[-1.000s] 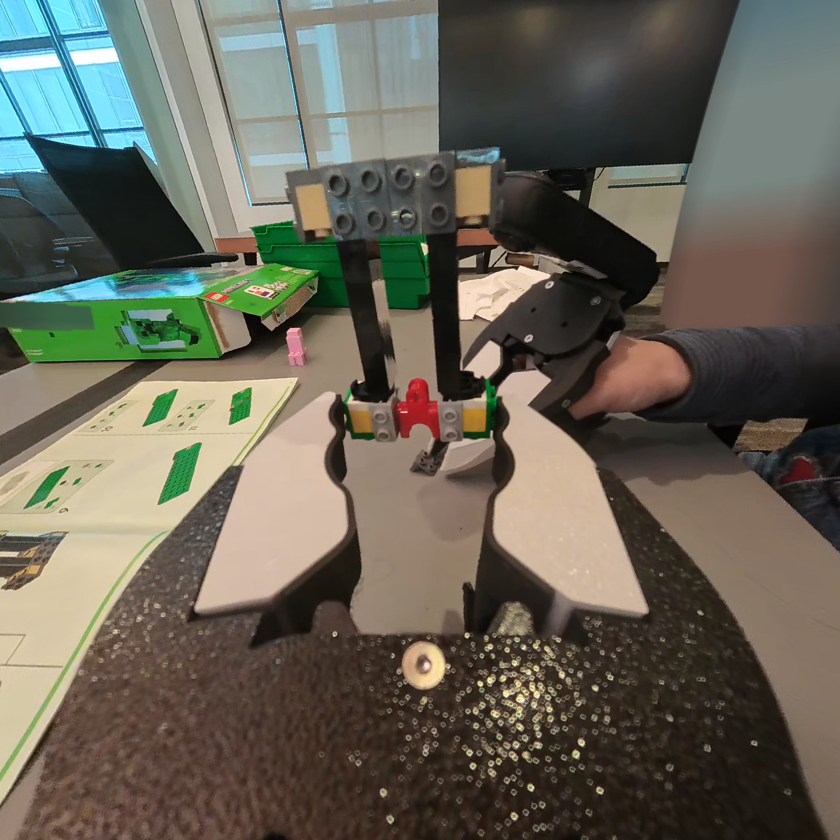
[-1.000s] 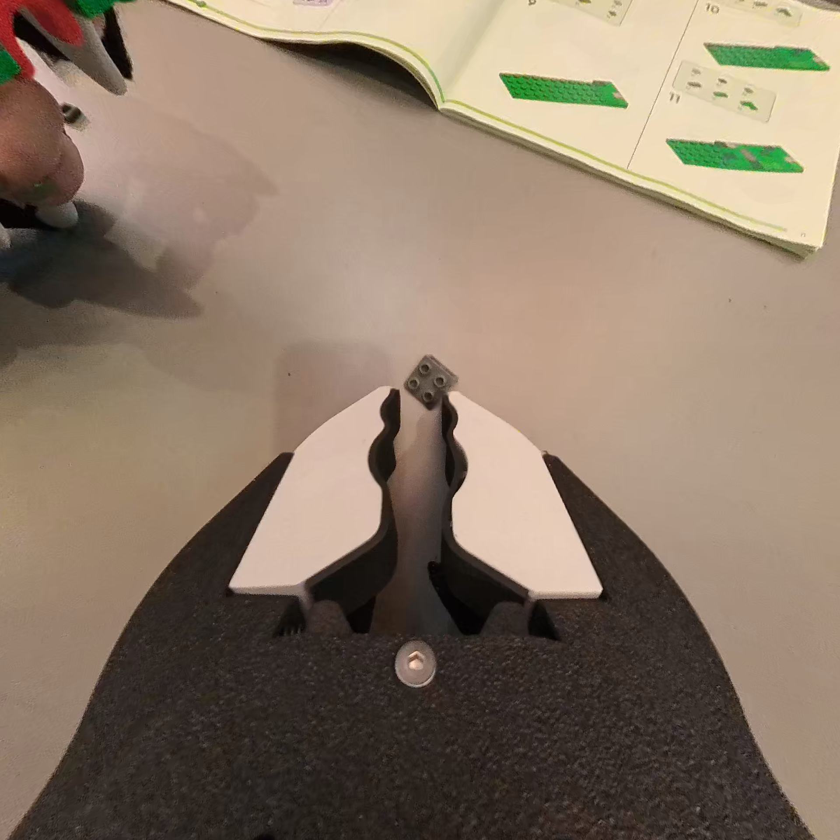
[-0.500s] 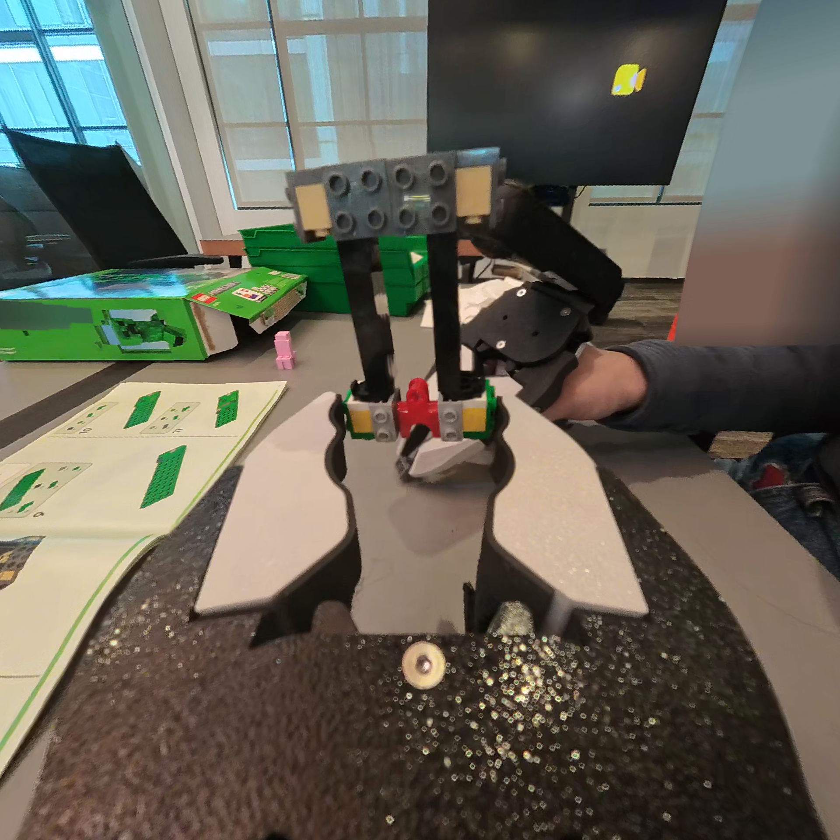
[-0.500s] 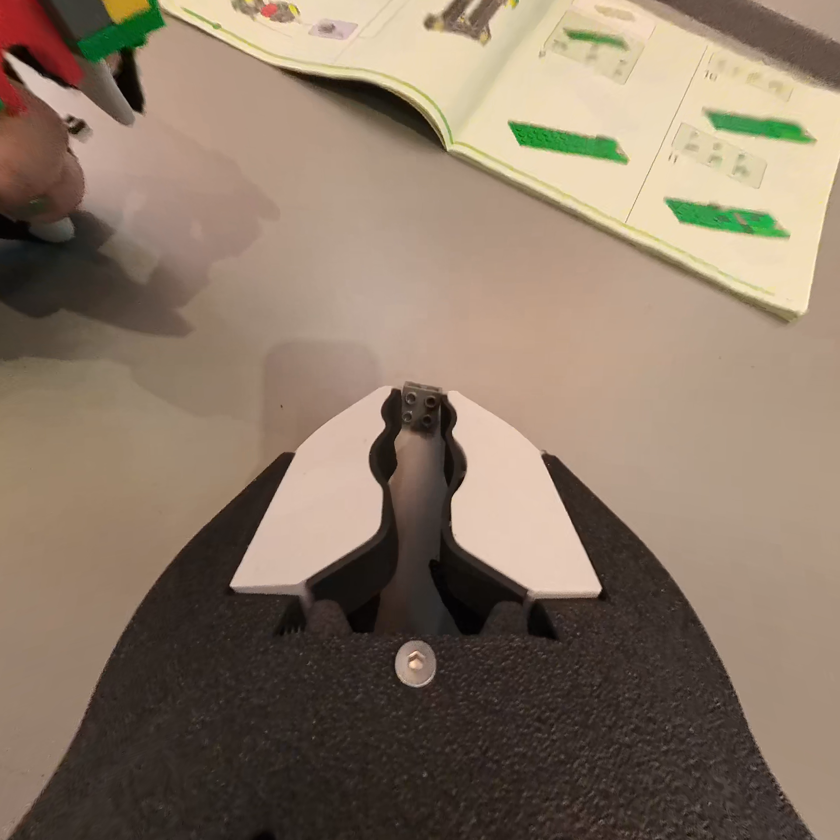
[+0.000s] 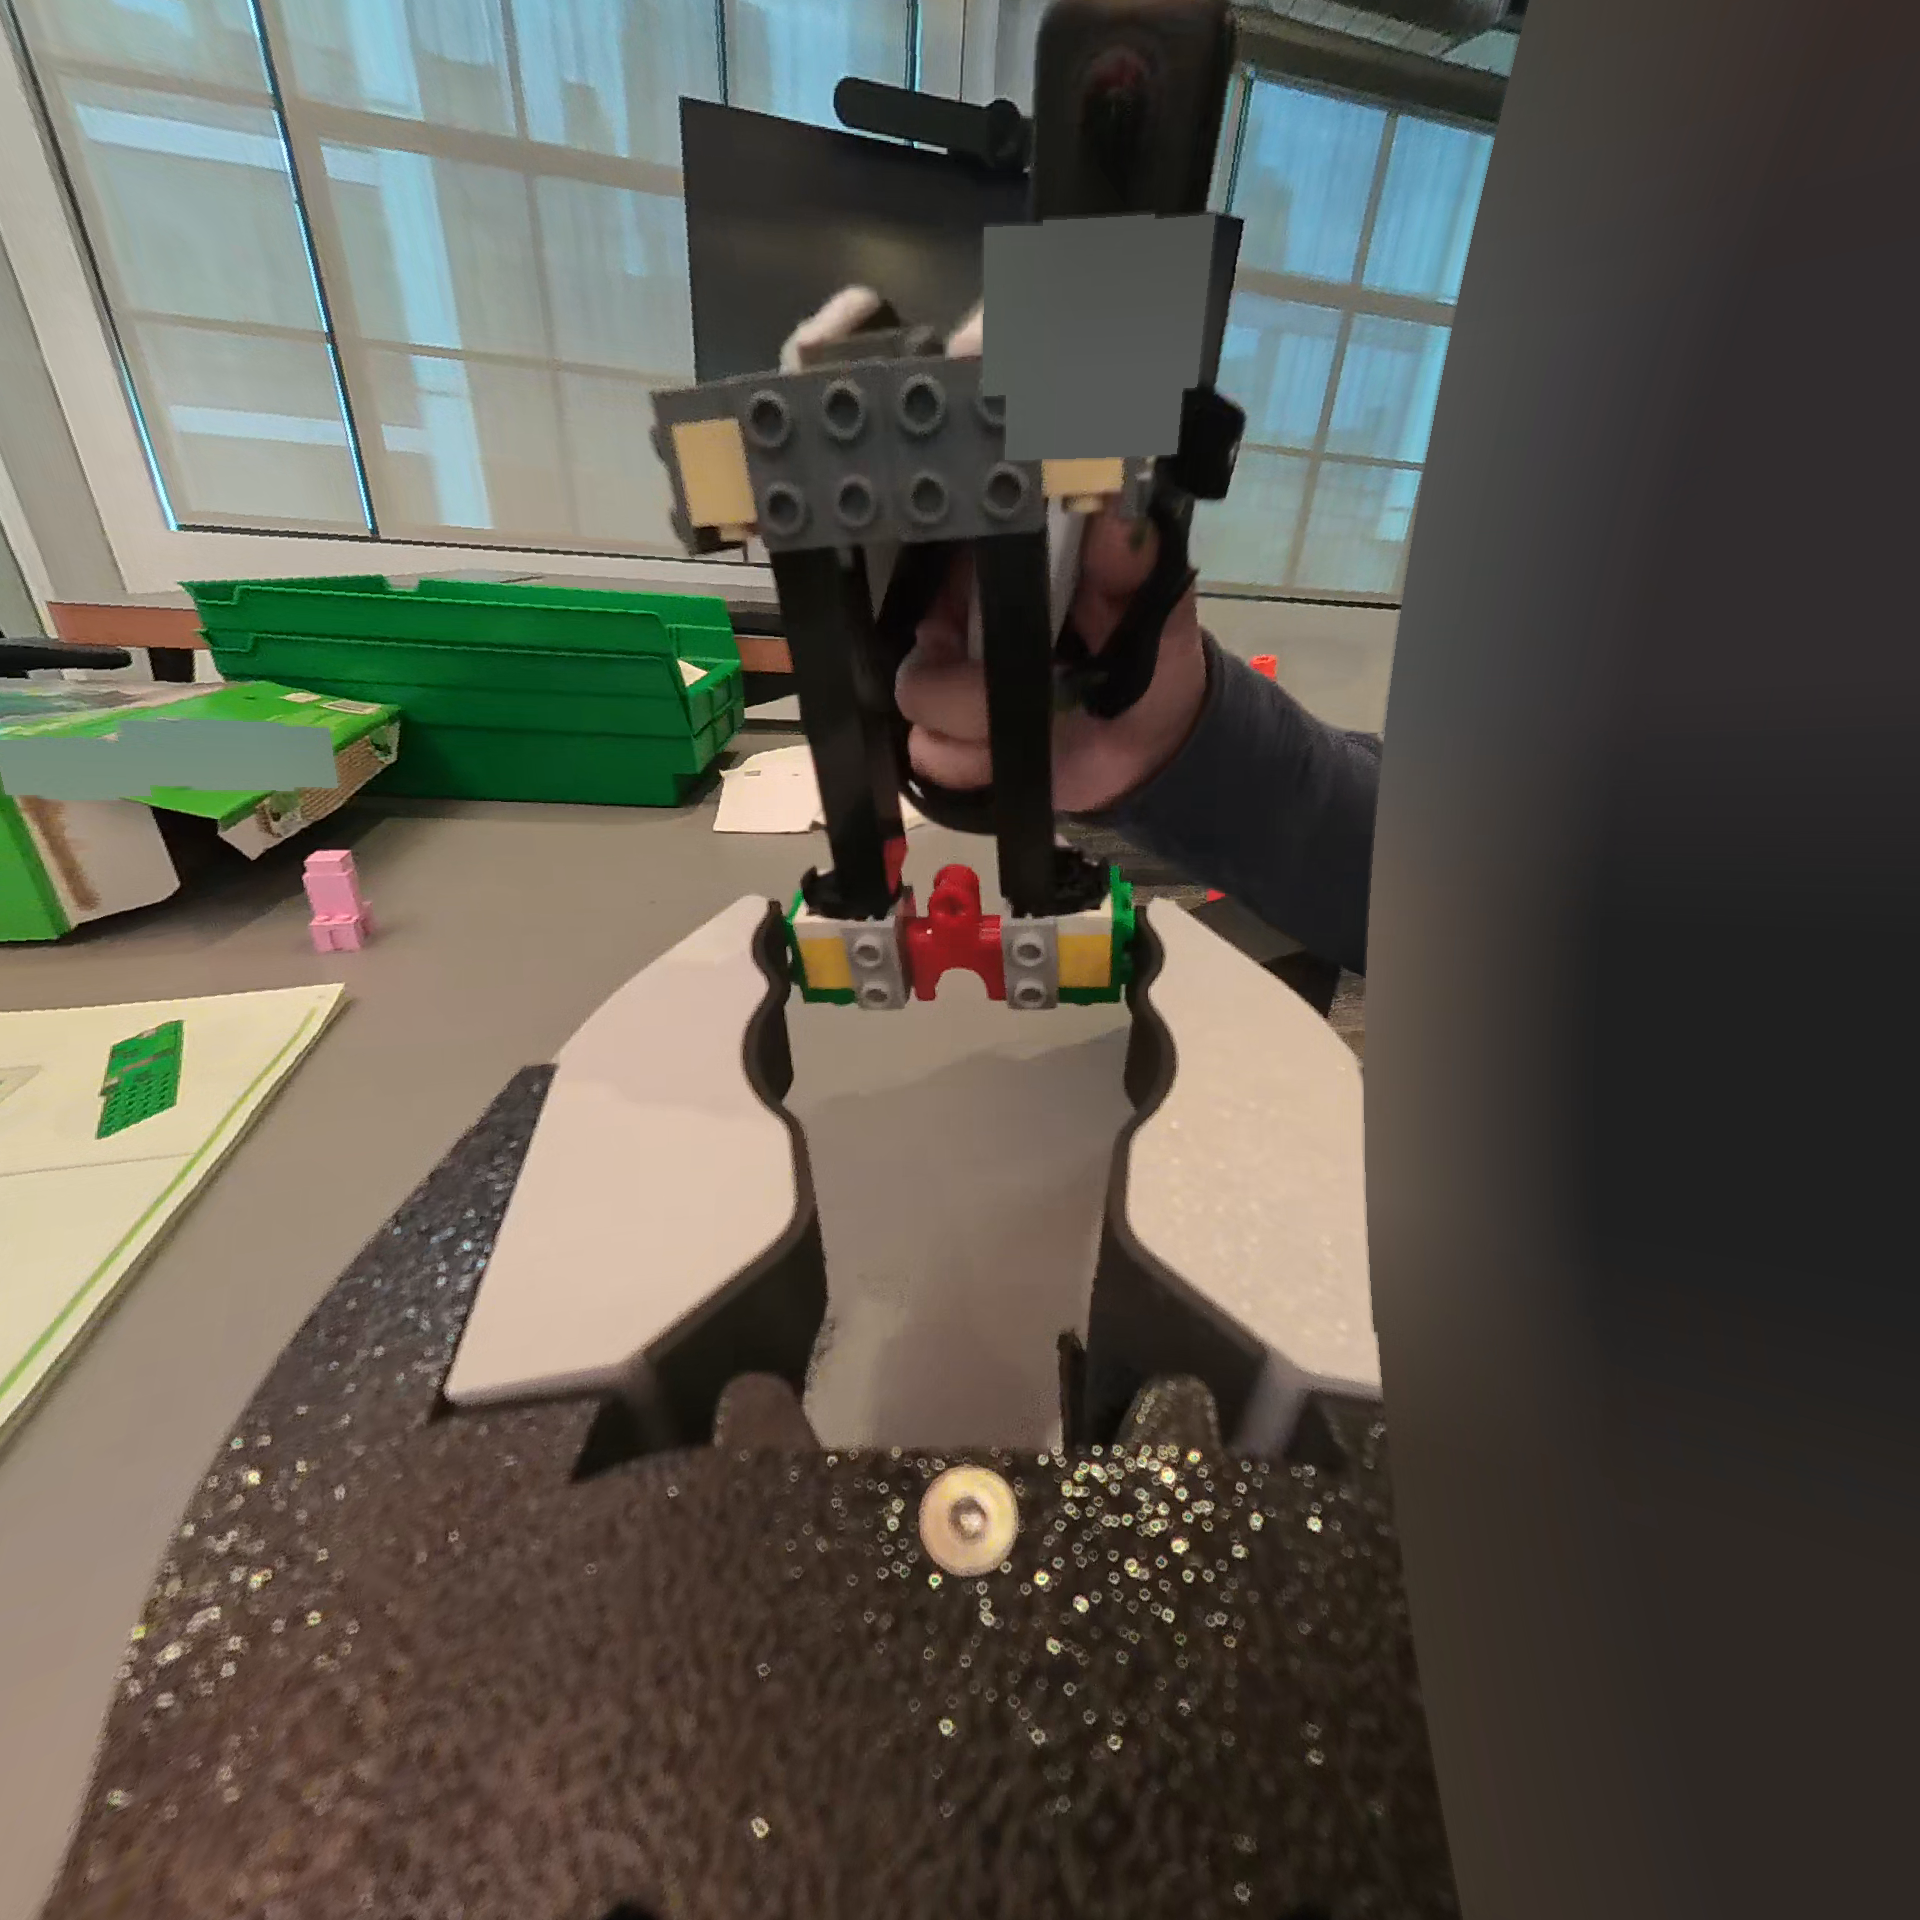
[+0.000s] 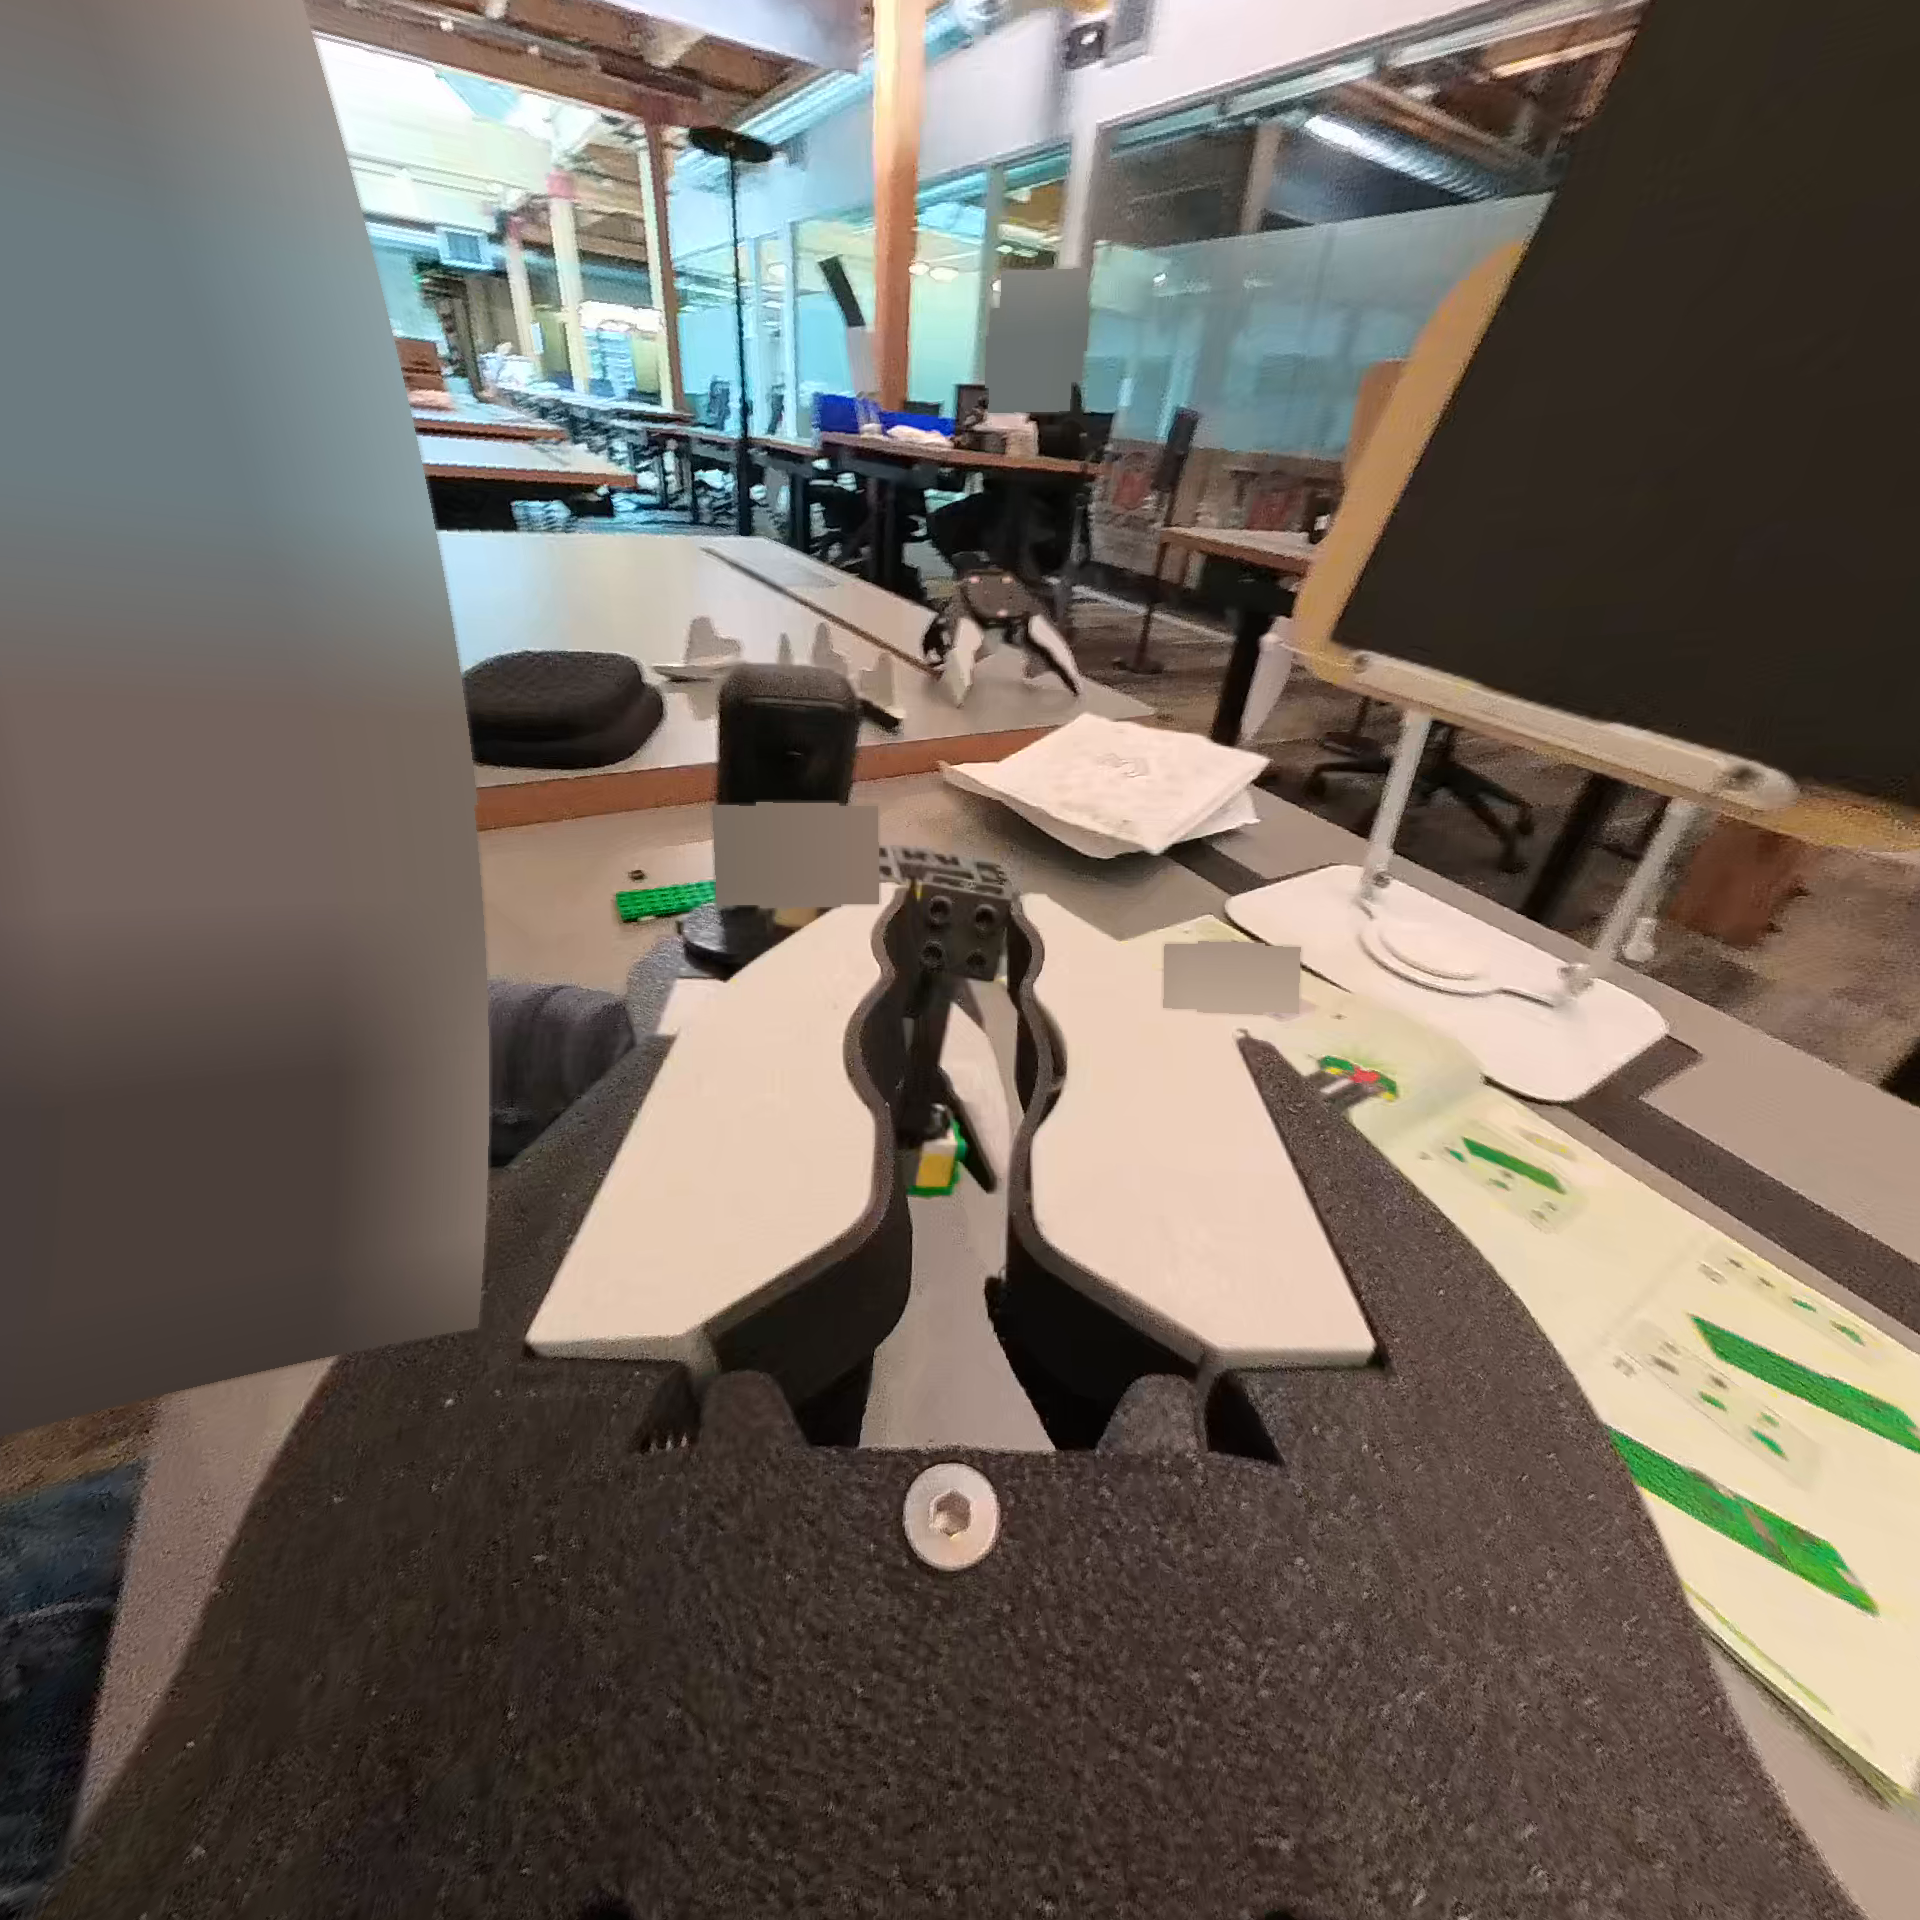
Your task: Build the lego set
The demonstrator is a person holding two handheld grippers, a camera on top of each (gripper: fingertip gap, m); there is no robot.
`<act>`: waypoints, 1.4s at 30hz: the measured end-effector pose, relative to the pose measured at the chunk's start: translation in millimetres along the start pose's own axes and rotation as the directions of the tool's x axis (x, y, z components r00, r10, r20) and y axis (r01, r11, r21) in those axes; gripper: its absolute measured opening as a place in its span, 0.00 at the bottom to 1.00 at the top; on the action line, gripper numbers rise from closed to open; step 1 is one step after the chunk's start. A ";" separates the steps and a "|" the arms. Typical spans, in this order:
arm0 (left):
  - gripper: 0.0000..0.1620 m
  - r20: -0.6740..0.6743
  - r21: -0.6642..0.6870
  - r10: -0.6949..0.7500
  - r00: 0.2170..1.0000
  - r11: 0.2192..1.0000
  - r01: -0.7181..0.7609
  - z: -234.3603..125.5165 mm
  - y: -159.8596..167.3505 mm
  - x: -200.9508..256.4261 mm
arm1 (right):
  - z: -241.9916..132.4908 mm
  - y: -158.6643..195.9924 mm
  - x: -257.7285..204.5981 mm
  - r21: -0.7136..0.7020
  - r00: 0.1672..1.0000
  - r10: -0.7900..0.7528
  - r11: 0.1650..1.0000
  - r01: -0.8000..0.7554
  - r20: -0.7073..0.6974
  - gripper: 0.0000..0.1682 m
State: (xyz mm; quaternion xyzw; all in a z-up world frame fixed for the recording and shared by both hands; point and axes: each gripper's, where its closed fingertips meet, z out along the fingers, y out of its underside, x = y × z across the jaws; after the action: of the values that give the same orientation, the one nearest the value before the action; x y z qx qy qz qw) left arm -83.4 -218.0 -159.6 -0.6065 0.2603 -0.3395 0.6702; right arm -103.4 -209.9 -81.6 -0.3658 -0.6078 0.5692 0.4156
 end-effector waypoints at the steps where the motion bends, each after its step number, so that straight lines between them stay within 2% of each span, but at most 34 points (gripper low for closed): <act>1: 0.38 -0.005 0.004 -0.002 1.000 1.000 0.002 1.1 0.0 0.9 | 1.9 -1.1 -2.2 -0.020 1.000 0.002 1.000 -0.002 0.017 0.09; 10: 0.38 -0.030 0.086 -0.033 0.999 0.996 0.035 3.4 -9.8 5.1 | 9.6 -6.9 -8.0 -0.132 0.998 0.001 0.991 0.008 0.070 0.09; 15: 0.38 0.010 0.237 -0.084 0.996 0.968 0.080 -3.0 -26.0 -3.0 | 1.2 0.5 14.5 -0.214 0.999 -0.048 0.976 0.043 -0.017 0.09; 17: 0.38 0.043 0.289 -0.099 0.994 0.954 0.082 -9.3 -31.7 -8.9 | -6.2 27.1 27.2 -0.347 0.999 -0.046 0.937 0.037 -0.019 0.09; 20: 0.38 0.110 0.297 -0.084 0.990 0.954 0.048 -17.1 -33.0 -17.5 | -24.5 90.9 31.2 -0.597 0.996 -0.028 0.799 0.073 0.084 0.09; 22: 0.38 0.125 0.298 -0.082 0.989 0.954 0.042 -19.4 -33.4 -19.9 | -36.3 126.2 32.2 -0.689 0.988 -0.046 0.712 0.135 0.147 0.09; 25: 0.38 0.129 0.293 -0.086 0.988 0.955 0.044 -19.2 -32.1 -20.9 | -45.9 160.4 32.0 -0.757 0.985 -0.031 0.636 0.151 0.171 0.09; 30: 0.38 0.140 0.249 -0.062 0.988 0.968 0.026 -15.7 -27.3 -20.2 | -49.4 189.6 26.9 -0.820 0.994 -0.005 0.565 0.092 0.108 0.09; 34: 0.38 0.138 0.230 -0.057 0.989 0.973 0.024 -13.7 -24.9 -19.2 | -47.5 191.4 22.8 -0.808 0.997 0.016 0.587 0.053 0.077 0.10; 36: 0.38 0.127 0.225 -0.061 0.990 0.974 0.032 -13.4 -24.1 -18.5 | -49.4 185.1 22.3 -0.794 0.992 0.006 0.600 0.094 0.122 0.14; 38: 0.38 0.094 0.218 -0.076 0.993 0.975 0.054 -12.5 -23.3 -16.0 | -52.8 177.8 20.8 -0.770 0.970 -0.039 0.601 0.215 0.240 0.16; 42: 0.38 0.036 0.193 -0.104 0.994 0.977 0.095 -11.1 -19.5 -12.6 | -61.7 175.2 18.9 -0.692 0.830 -0.132 0.491 0.530 0.542 0.15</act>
State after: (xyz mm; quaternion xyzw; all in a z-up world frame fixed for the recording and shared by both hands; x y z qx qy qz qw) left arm -102.6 -216.1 -142.5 -0.5593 0.1804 -0.3820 0.7133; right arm -58.8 -153.9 -254.0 -0.2568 -0.9340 0.1900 0.1600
